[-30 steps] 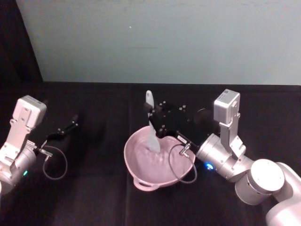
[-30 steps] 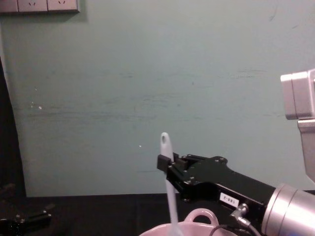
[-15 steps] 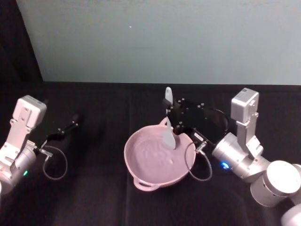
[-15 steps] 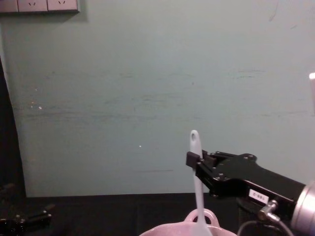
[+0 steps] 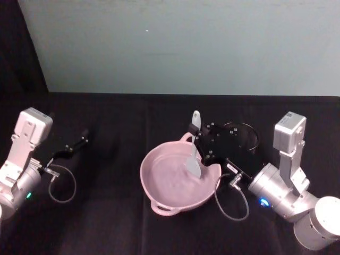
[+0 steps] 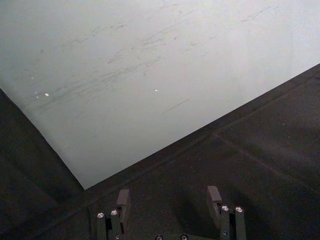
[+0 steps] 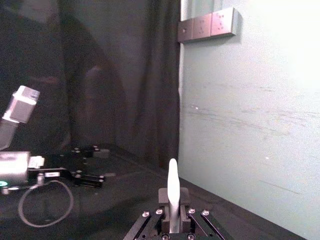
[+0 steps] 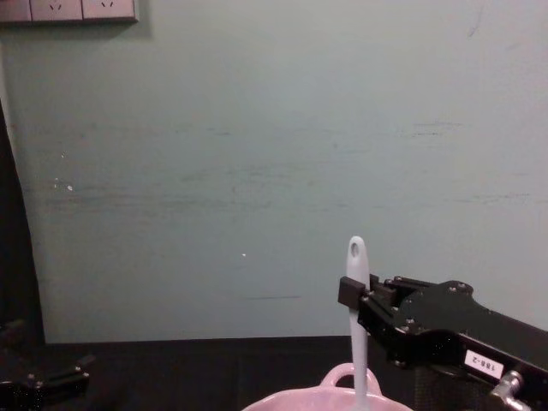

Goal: Use the one hand to pick up the spoon and stir the clear water in the bowl.

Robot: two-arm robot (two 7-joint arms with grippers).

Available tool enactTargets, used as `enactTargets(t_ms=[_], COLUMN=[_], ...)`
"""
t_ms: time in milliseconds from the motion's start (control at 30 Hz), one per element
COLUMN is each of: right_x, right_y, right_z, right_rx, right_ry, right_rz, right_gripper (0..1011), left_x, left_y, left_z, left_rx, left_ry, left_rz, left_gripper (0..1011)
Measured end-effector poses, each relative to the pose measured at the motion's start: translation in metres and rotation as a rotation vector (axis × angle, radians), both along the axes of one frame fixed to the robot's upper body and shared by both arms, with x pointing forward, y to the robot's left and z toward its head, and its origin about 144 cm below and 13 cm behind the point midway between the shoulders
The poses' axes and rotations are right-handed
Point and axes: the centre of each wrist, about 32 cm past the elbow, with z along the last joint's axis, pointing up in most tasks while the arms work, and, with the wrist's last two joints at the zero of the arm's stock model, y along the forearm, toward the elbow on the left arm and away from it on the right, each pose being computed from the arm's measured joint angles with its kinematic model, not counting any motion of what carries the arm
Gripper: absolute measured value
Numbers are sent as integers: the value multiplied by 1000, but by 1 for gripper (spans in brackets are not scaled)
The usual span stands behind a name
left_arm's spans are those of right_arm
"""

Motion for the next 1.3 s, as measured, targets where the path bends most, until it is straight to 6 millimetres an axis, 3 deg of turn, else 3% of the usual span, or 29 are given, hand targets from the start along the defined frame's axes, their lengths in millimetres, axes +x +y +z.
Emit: enactTargets(t_ms=[300,767,1067,1300], right_x=[-9,15,28,25], right_y=[15,42,35,20], right_z=[-8,-9,-6,-5], right_rx=[34,42,9,8], right_ry=[11,-11,-33,-41], right_rz=[82,139,70,3], right_gripper=[119,119,119,119], left_x=[0,0,0,0], left_y=[0,0,0,0], left_z=[0,0,0,0], left_rx=[0,0,0,0], left_ry=[0,0,0,0], left_rz=[0,0,0,0], left_gripper=[1005,1005,1005,1005])
